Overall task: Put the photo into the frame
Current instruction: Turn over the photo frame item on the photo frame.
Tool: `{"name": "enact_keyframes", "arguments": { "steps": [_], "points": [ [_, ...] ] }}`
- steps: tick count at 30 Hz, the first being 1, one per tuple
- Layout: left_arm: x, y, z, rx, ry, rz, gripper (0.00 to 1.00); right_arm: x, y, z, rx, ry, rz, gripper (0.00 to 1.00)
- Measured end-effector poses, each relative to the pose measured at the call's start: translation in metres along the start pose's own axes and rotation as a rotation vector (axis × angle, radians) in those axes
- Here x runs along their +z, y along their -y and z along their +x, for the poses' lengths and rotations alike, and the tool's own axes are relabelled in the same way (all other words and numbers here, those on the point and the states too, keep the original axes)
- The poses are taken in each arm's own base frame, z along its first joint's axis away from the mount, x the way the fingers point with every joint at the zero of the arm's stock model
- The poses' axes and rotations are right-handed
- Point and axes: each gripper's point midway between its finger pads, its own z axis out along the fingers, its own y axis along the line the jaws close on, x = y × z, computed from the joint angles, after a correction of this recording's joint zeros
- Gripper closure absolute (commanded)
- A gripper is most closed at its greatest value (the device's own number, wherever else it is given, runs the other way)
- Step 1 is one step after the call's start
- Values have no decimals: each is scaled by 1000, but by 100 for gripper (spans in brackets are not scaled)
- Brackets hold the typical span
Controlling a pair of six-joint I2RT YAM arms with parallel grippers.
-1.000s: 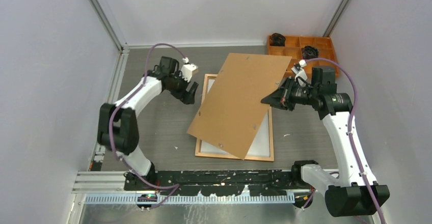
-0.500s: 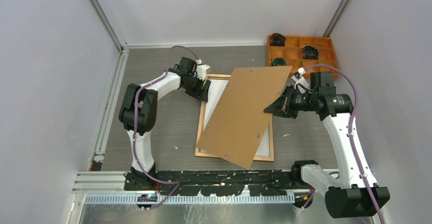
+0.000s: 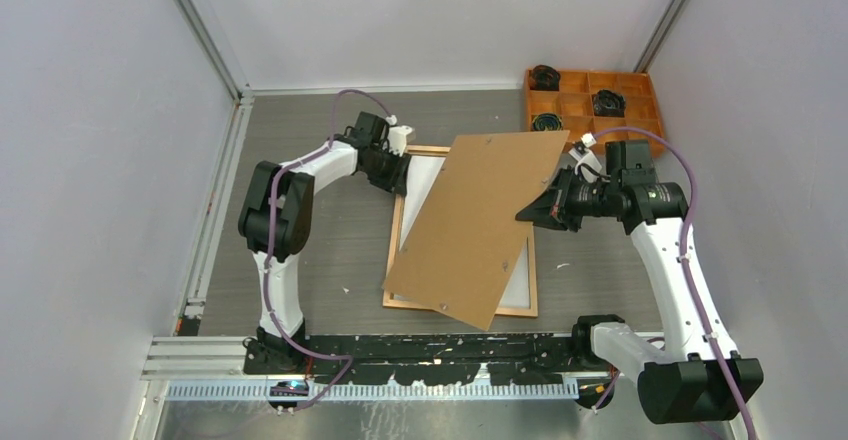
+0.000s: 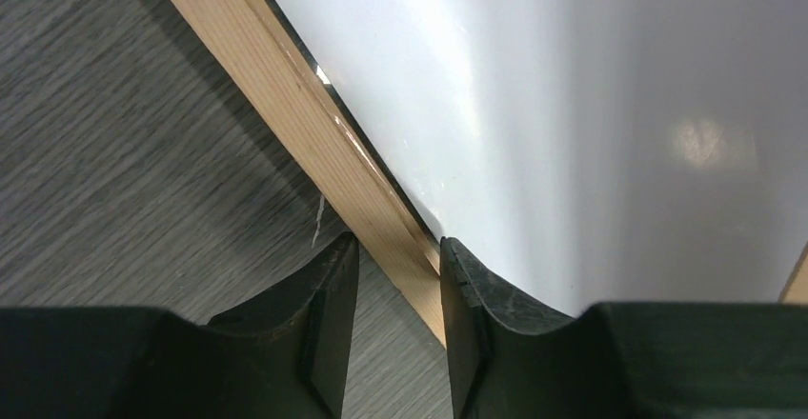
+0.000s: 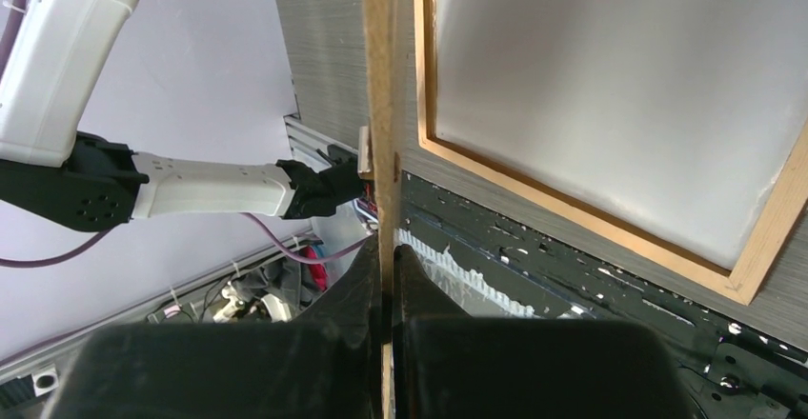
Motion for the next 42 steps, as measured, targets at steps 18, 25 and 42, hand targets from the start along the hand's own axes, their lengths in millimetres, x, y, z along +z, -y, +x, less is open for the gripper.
{"name": "enact_keyframes", "arguments": {
  "steps": [18,25,42],
  "points": [
    [-20,-42,1,40,8,-137,69,18,-6,1,-1,-42,-47,99],
    [-42,-76,18,79,-16,-204,64,47,-15,3,-20,-116,-70,99],
    [-134,-102,-10,91,132,-241,15,119,-40,-42,-69,-231,-189,99]
  ]
}}
